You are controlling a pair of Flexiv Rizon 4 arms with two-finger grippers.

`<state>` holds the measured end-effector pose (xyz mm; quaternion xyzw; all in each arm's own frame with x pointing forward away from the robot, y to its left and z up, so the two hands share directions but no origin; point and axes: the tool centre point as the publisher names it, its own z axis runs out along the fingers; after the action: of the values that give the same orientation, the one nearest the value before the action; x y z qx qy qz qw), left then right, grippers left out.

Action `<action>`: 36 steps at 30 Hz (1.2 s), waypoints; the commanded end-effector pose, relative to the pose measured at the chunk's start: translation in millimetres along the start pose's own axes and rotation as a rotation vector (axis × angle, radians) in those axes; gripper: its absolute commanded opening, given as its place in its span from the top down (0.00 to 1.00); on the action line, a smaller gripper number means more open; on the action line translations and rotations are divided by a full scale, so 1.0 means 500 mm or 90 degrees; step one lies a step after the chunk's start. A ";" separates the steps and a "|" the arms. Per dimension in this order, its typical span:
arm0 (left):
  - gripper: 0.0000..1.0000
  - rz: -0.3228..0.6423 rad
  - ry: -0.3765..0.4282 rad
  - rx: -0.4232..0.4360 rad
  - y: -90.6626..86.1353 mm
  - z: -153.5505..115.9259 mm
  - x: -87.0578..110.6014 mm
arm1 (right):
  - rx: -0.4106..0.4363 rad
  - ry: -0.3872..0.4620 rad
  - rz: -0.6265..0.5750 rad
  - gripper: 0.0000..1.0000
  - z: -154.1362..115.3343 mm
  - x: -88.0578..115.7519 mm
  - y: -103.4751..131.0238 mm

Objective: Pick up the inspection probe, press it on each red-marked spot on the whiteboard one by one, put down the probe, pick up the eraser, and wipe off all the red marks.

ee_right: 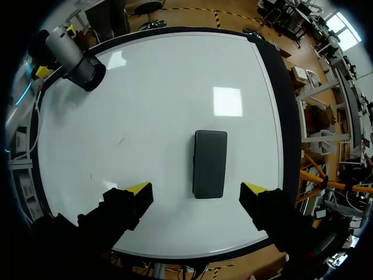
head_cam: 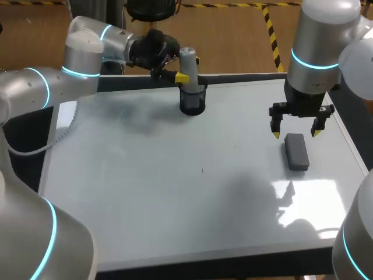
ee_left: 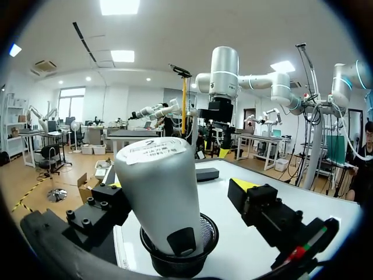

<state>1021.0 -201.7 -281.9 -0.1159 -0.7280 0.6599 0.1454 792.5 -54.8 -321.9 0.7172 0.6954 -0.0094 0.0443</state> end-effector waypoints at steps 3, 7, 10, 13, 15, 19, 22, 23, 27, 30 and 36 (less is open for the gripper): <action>0.00 0.004 -0.036 -0.018 -0.025 -0.010 0.027 | -0.001 0.001 -0.001 0.00 -0.002 -0.002 -0.002; 0.00 0.006 -0.043 -0.022 -0.029 -0.020 0.031 | -0.001 0.001 -0.001 0.00 -0.002 -0.002 -0.002; 0.00 0.006 -0.049 -0.024 -0.031 -0.026 0.035 | -0.001 0.001 -0.001 0.00 -0.002 -0.002 -0.002; 0.00 0.008 -0.054 -0.025 -0.034 -0.030 0.038 | -0.001 0.001 -0.001 0.00 -0.002 -0.002 -0.002; 0.00 0.009 -0.059 -0.025 -0.037 -0.035 0.040 | -0.001 0.001 -0.001 0.00 -0.002 -0.002 -0.002; 0.00 0.009 -0.069 -0.028 -0.039 -0.045 0.042 | -0.001 0.001 -0.001 0.00 -0.002 -0.002 -0.002; 0.00 0.009 -0.078 -0.028 -0.039 -0.056 0.045 | -0.001 0.001 -0.001 0.00 -0.002 -0.002 -0.002; 0.00 0.009 -0.082 -0.027 -0.039 -0.060 0.046 | -0.001 0.001 -0.001 0.00 -0.002 -0.002 -0.002; 0.00 0.007 -0.095 -0.026 -0.036 -0.077 0.051 | -0.001 0.001 -0.001 0.00 -0.002 -0.002 -0.002; 0.00 0.006 -0.106 -0.025 -0.034 -0.092 0.055 | -0.001 0.001 -0.001 0.00 -0.002 -0.002 -0.002; 0.00 0.003 -0.135 -0.020 -0.028 -0.119 0.066 | -0.001 0.001 -0.001 0.00 -0.002 -0.002 -0.002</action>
<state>1020.3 -142.4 -262.9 -0.0728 -0.7464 0.6550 0.0925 792.5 -54.8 -321.9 0.7172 0.6954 -0.0094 0.0443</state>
